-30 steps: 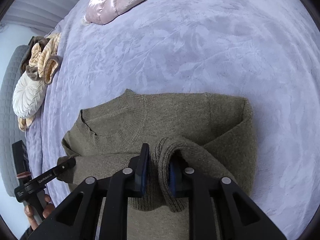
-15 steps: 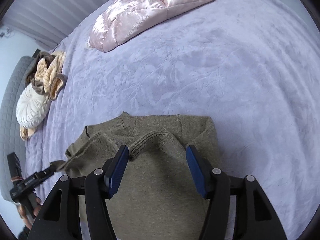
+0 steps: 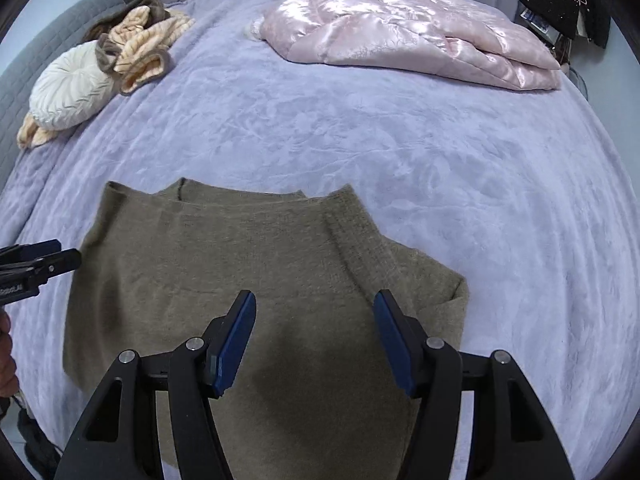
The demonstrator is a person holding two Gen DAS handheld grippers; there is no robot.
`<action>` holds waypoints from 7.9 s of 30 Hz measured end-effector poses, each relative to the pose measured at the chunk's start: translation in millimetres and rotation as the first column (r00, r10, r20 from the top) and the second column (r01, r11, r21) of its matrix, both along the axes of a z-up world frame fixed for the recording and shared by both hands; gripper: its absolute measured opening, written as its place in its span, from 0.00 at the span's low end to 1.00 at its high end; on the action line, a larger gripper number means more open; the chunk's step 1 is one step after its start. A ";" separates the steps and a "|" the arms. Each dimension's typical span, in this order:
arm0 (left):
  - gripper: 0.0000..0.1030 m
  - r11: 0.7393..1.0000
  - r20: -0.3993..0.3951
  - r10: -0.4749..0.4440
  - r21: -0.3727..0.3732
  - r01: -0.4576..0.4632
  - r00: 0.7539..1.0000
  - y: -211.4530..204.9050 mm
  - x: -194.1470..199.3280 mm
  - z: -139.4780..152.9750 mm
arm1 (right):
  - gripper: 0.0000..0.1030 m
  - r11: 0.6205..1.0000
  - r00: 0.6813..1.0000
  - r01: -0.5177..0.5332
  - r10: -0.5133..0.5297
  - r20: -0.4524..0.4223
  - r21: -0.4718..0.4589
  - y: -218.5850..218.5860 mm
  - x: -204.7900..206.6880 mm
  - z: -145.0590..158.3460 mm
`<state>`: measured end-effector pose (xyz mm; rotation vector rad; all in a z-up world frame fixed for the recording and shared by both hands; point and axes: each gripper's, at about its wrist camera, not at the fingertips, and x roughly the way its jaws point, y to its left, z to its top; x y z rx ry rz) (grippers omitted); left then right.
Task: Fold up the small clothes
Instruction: 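Lower the hem onto the collar and open both grippers, then move both tools to the side edge of the folded sweater, then grasp the side edge with the left gripper while the right gripper grasps beside it, then lift the side edge with both grippers and fold it across the bundle, then open both grippers and release the folded sweater onto the bed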
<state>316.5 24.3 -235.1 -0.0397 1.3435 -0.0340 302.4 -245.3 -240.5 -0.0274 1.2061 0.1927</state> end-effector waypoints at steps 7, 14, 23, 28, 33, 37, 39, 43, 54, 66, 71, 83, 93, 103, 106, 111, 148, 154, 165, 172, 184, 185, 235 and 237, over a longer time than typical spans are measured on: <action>0.68 0.995 -0.064 0.039 0.096 -0.032 0.997 8.1 23.1 -41.4 | 0.63 0.986 0.996 0.066 -0.074 -0.050 -0.153 -18.0 47.3 -35.9; 0.81 0.983 -0.093 0.185 0.040 -0.182 0.978 57.7 22.6 -54.1 | 0.71 0.966 0.966 0.229 -0.241 -0.096 -0.124 -76.7 43.4 -53.8; 0.81 0.976 0.014 0.215 0.023 -0.215 0.977 49.0 -17.5 -5.8 | 0.73 0.972 0.973 0.228 -0.226 0.041 -0.058 -64.0 22.0 -4.3; 0.81 0.991 -0.003 0.132 0.030 -0.132 0.991 8.6 -23.9 -15.3 | 0.73 0.996 0.997 -0.069 0.070 -0.019 0.048 13.6 17.7 -16.0; 0.81 0.996 -0.040 0.032 0.079 -0.029 0.999 -19.8 -30.1 -37.7 | 0.73 0.997 0.992 -0.075 0.077 -0.103 0.018 27.8 14.7 -45.1; 0.81 0.994 -0.096 0.049 0.099 -0.040 0.994 -12.8 -29.3 -60.9 | 0.73 0.999 0.993 -0.016 0.011 -0.118 -0.041 3.5 19.3 -56.1; 0.81 0.994 -0.097 0.049 0.104 -0.039 0.994 -11.8 -29.5 -59.7 | 0.73 0.999 0.992 -0.007 0.002 -0.125 -0.043 -5.4 19.1 -57.6; 0.81 0.993 -0.058 0.050 0.113 -0.044 0.997 -17.6 -43.1 -35.8 | 0.73 0.995 0.993 0.027 -0.038 -0.113 -0.095 -4.9 12.4 -44.0; 0.81 0.988 -0.110 0.142 0.082 -0.133 0.984 -1.3 -96.2 -40.4 | 0.85 0.995 0.977 -0.095 0.085 -0.194 -0.043 65.1 -55.9 -71.9; 0.81 0.957 -0.154 0.243 -0.123 -0.263 0.958 57.1 -174.6 -56.9 | 0.87 0.998 0.989 -0.037 0.044 -0.142 0.055 62.6 -51.8 4.4; 0.81 0.884 -0.161 0.292 -0.330 -0.330 0.943 79.5 -187.5 -71.7 | 0.87 0.995 0.988 -0.037 0.050 -0.147 0.090 78.3 -47.7 14.3; 0.81 0.705 -0.166 0.207 -0.658 -0.265 0.964 123.8 -201.8 -97.1 | 0.87 0.985 0.973 -0.162 0.170 -0.154 0.066 143.4 -52.0 17.9; 0.26 0.754 -0.181 0.210 -0.595 -0.277 0.961 96.8 -163.4 -92.7 | 0.87 0.974 0.961 -0.218 0.224 -0.161 0.055 199.3 -27.8 10.9; 0.26 0.867 -0.082 0.179 -0.458 -0.196 0.981 70.3 -164.6 -74.6 | 0.87 0.987 0.923 -0.139 0.160 -0.350 0.084 285.4 43.9 -36.3; 0.23 0.890 -0.042 0.159 -0.426 -0.161 0.986 62.1 -162.8 -69.9 | 0.87 0.990 0.894 -0.141 0.140 -0.425 0.030 306.0 55.9 -57.5; 0.23 0.934 -0.007 0.106 -0.343 -0.101 0.994 48.8 -162.2 -64.1 | 0.87 0.964 0.866 -0.230 0.142 -0.480 -0.129 335.6 60.8 -84.5; 0.16 0.975 0.092 -0.166 0.165 0.149 0.982 -150.2 -173.3 62.6 | 0.20 0.925 0.877 -0.285 0.358 -0.322 0.251 171.4 68.4 53.3; 0.16 0.968 0.074 -0.188 0.180 0.172 0.979 -171.4 -173.6 65.2 | 0.19 0.915 0.881 -0.284 0.367 -0.297 0.287 143.1 64.5 68.1; 0.16 0.946 0.057 -0.267 0.204 0.250 0.962 -222.4 -179.3 63.5 | 0.19 0.924 0.916 -0.203 0.296 -0.271 0.324 69.0 60.5 71.2; 0.16 0.929 0.049 -0.321 0.211 0.305 0.946 -258.1 -177.7 59.2 | 0.19 0.926 0.933 -0.154 0.251 -0.258 0.345 24.4 59.0 65.7; 0.16 0.894 0.000 -0.396 0.229 0.386 0.918 -308.8 -177.8 30.6 | 0.19 0.930 0.952 -0.098 0.192 -0.240 0.356 -37.7 50.8 43.7; 0.16 0.886 0.000 -0.408 0.240 0.396 0.913 -314.1 -178.3 26.9 | 0.19 0.935 0.951 -0.110 0.198 -0.240 0.336 -39.8 50.1 40.8; 0.69 0.959 -0.022 -0.281 0.034 0.281 0.960 -246.3 -196.4 12.8 | 0.64 0.974 0.975 -0.084 0.124 -0.186 0.208 -103.0 31.8 3.0; 0.69 0.982 -0.044 -0.186 0.008 0.186 0.982 -215.3 -188.7 6.7 | 0.64 0.963 0.983 -0.119 0.148 -0.108 0.241 -94.4 28.9 20.3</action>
